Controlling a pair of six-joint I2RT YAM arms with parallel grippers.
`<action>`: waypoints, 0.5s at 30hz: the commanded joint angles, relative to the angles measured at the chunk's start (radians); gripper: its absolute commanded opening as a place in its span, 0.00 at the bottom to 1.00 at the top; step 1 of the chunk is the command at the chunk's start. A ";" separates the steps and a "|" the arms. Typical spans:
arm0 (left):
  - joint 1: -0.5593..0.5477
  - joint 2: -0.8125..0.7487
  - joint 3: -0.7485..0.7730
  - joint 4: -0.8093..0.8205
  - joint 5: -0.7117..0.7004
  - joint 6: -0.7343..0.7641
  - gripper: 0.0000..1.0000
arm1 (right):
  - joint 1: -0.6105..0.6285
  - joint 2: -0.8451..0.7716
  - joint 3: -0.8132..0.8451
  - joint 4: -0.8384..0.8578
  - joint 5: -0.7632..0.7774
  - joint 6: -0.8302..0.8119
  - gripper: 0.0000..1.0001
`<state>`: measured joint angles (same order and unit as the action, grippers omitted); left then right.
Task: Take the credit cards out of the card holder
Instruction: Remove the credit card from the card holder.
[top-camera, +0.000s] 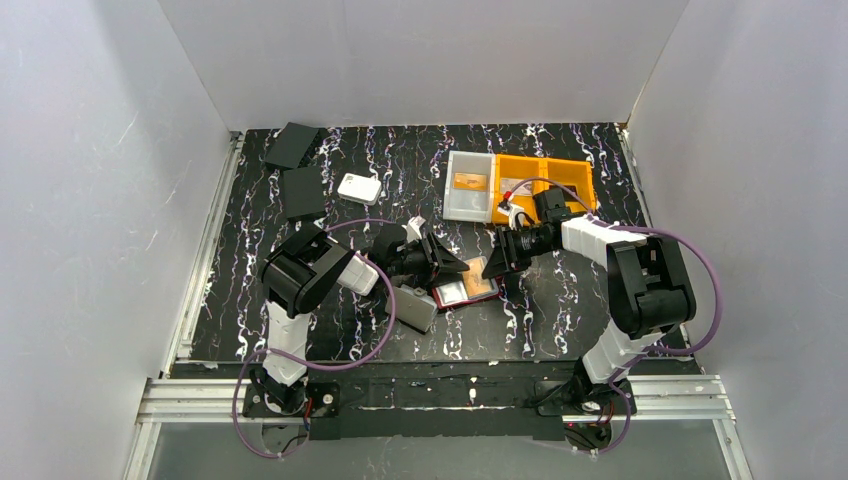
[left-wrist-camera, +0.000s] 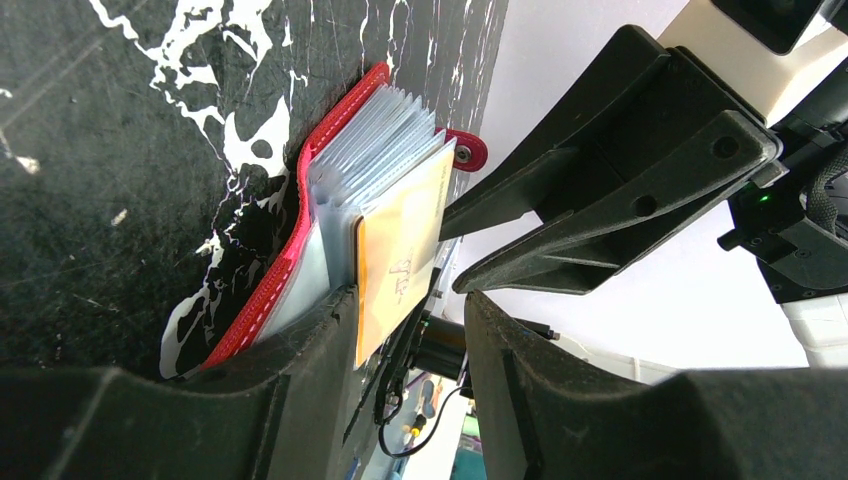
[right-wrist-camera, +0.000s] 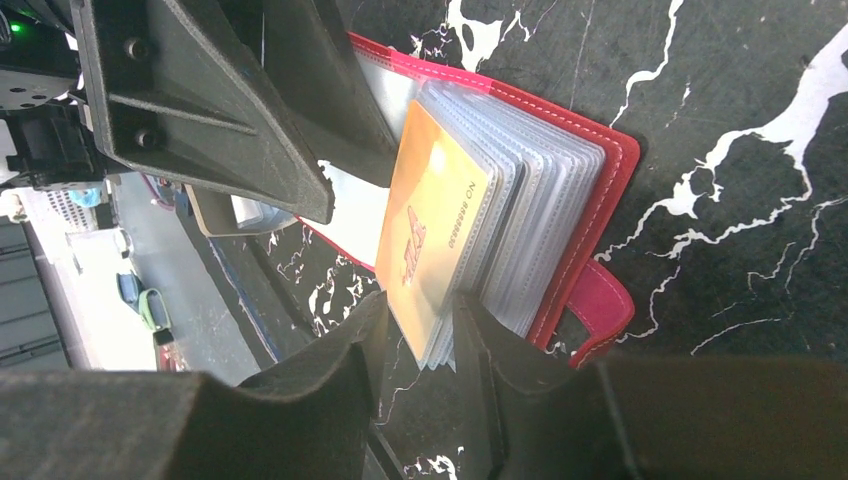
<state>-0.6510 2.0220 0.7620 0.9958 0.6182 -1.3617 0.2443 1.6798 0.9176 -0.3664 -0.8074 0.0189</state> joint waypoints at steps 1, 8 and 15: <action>-0.007 0.000 0.010 0.027 0.025 0.003 0.42 | 0.009 -0.040 -0.008 0.004 -0.049 -0.016 0.37; -0.007 -0.002 0.009 0.027 0.025 0.003 0.42 | 0.010 -0.046 -0.005 -0.007 -0.055 -0.016 0.28; -0.008 -0.005 0.008 0.027 0.025 0.004 0.42 | 0.016 -0.026 0.002 -0.012 -0.082 -0.014 0.32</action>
<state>-0.6502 2.0224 0.7620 0.9943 0.6197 -1.3617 0.2443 1.6741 0.9176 -0.3683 -0.8185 0.0174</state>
